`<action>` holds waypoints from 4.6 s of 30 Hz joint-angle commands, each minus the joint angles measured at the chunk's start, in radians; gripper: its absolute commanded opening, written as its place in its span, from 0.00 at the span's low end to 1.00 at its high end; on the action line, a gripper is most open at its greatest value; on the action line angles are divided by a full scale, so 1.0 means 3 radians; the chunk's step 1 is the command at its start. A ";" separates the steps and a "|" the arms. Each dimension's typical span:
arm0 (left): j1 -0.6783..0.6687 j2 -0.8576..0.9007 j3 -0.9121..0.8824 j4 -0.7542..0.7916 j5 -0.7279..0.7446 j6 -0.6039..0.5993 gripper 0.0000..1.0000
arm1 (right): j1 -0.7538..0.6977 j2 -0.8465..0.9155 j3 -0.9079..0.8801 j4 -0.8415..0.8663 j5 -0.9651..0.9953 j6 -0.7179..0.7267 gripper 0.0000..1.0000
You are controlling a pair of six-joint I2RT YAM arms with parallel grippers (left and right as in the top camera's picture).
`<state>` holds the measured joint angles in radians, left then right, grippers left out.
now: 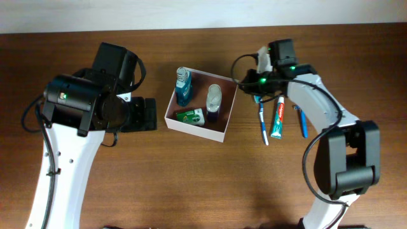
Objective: Pack container
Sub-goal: 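Move the right gripper over the blue toothbrush, then lower the right gripper and grasp the blue toothbrush handle, then carry the toothbrush into the box and release it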
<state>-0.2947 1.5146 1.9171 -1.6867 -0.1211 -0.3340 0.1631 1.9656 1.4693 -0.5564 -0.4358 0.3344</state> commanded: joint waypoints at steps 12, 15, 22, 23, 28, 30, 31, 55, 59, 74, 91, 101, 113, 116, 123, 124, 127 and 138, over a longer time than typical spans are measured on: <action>0.0013 -0.0019 0.0039 -0.0004 -0.0024 -0.0033 1.00 | 0.0065 0.0205 0.0071 0.0668 0.0070 0.0248 0.19; 0.0013 -0.0019 0.0039 -0.0004 -0.0024 -0.0033 1.00 | 0.0067 0.0276 0.0071 0.0785 0.0055 0.0248 0.19; 0.0013 -0.0019 0.0039 -0.0003 -0.0024 -0.0033 1.00 | 0.0043 0.0455 0.0072 0.0984 -0.0088 0.0173 0.13; 0.0013 -0.0019 0.0039 -0.0004 -0.0024 -0.0033 1.00 | 0.0010 0.0434 0.0074 0.1021 -0.0055 0.0173 0.13; 0.0013 -0.0019 0.0039 -0.0003 -0.0024 -0.0033 1.00 | -0.0216 0.0296 0.0224 0.0983 -0.0383 0.0175 0.13; 0.0013 -0.0019 0.0039 -0.0003 -0.0024 -0.0033 1.00 | -0.0314 0.0248 0.0348 0.0673 -0.0514 0.0245 0.10; 0.0013 -0.0019 0.0039 -0.0004 -0.0024 -0.0033 1.00 | -0.0348 0.0238 0.0390 0.0516 -0.0504 0.0252 0.04; 0.0013 -0.0019 0.0039 -0.0003 -0.0024 -0.0033 1.00 | 0.0373 0.0333 0.0439 0.0003 0.0273 0.0159 0.04; 0.0013 -0.0019 0.0039 -0.0003 -0.0024 -0.0033 1.00 | 0.0336 0.0333 0.0440 0.0179 0.0306 0.0122 0.04; 0.0013 -0.0019 0.0039 -0.0004 -0.0024 -0.0033 1.00 | -0.0262 0.0290 0.0451 -0.1333 0.0720 -0.0223 0.29; 0.0013 -0.0019 0.0039 -0.0004 -0.0024 -0.0033 1.00 | -0.0102 0.0465 0.0186 -0.1406 0.1404 -0.0139 0.42; 0.0013 -0.0019 0.0039 -0.0004 -0.0024 -0.0033 1.00 | -0.0047 0.0581 0.0178 -0.1310 0.1343 -0.0140 0.37; 0.0013 -0.0019 0.0039 -0.0003 -0.0024 -0.0033 1.00 | -0.0004 0.0629 0.0221 -0.1369 0.1513 -0.0141 0.04; 0.0013 -0.0019 0.0039 -0.0003 -0.0024 -0.0033 1.00 | -0.0004 0.0567 0.0389 -0.1579 0.1720 -0.0141 0.04; 0.0013 -0.0019 0.0039 -0.0003 -0.0024 -0.0033 1.00 | 0.0140 0.0136 0.1144 -0.2102 0.1385 -0.0783 0.04; 0.0013 -0.0019 0.0039 -0.0004 -0.0024 -0.0033 1.00 | 0.0200 0.0071 0.1254 -0.2145 0.1211 -0.0997 0.04; 0.0013 -0.0019 0.0039 -0.0003 -0.0024 -0.0033 1.00 | 0.0407 -0.0074 0.1448 -0.2199 0.0795 -0.1662 0.04; 0.0013 -0.0019 0.0039 -0.0004 -0.0024 -0.0033 1.00 | 0.1244 -0.0020 0.1451 -0.2090 0.0743 -0.3253 0.04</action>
<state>-0.2947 1.5146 1.9171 -1.6871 -0.1211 -0.3340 0.4973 1.9350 1.9102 -1.1995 -0.1894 -0.4187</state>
